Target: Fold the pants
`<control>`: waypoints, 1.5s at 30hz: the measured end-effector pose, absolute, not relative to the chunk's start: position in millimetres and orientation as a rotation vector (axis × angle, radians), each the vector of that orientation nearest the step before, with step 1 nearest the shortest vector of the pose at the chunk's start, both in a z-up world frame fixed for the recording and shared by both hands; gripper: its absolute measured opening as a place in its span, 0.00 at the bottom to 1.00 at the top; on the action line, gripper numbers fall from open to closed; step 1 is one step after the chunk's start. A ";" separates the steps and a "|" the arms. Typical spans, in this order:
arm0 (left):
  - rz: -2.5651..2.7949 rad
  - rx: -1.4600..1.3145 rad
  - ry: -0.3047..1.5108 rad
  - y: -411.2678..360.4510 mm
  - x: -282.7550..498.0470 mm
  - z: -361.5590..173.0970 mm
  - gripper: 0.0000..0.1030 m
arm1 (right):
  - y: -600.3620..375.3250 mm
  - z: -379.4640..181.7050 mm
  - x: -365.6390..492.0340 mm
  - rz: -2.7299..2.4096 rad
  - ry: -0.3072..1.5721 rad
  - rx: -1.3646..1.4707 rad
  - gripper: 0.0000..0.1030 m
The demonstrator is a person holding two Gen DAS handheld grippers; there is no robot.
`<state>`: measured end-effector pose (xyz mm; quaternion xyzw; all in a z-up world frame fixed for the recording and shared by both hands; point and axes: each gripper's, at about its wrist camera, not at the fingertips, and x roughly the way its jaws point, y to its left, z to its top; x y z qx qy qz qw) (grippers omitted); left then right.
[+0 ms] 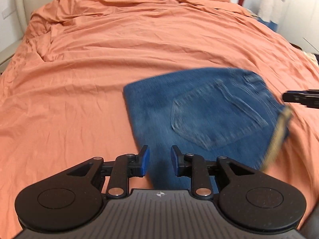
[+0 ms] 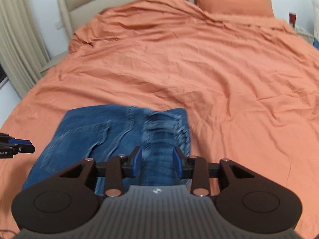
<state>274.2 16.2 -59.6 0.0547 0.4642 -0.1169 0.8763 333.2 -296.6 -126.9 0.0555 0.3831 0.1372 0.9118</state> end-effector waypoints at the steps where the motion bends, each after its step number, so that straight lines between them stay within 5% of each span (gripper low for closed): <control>1: -0.253 0.126 0.966 14.8 262.7 -57.0 0.35 | -291.8 -129.7 324.7 0.275 0.791 0.103 0.29; 8: -0.281 0.226 1.011 -1.0 206.0 -65.8 0.55 | -261.3 -160.6 298.2 0.235 0.722 0.000 0.29; 13: -0.232 0.376 1.034 -21.0 194.4 -97.0 0.56 | -274.2 -190.8 304.8 0.256 0.758 0.080 0.25; 16: -0.179 0.414 1.033 -25.1 201.7 -112.9 0.52 | -278.4 -194.9 306.8 0.265 0.750 0.111 0.25; 18: -0.174 0.423 1.030 -25.1 207.3 -117.8 0.27 | -279.4 -196.1 306.7 0.272 0.744 0.119 0.25; 19: -0.177 0.426 1.036 -26.4 208.7 -117.7 0.23 | -280.1 -196.8 306.9 0.277 0.742 0.120 0.25; 24: -0.221 0.778 0.924 -52.8 178.8 -105.5 0.14 | -282.6 -196.8 311.4 0.289 0.759 0.133 0.25; 33: -0.269 0.793 1.123 -51.5 204.9 -162.6 0.13 | -277.6 -199.2 311.9 0.308 0.773 0.065 0.25; 45: -0.296 0.715 1.136 -39.3 204.6 -137.3 0.21 | -277.4 -200.9 304.1 0.301 0.748 0.021 0.25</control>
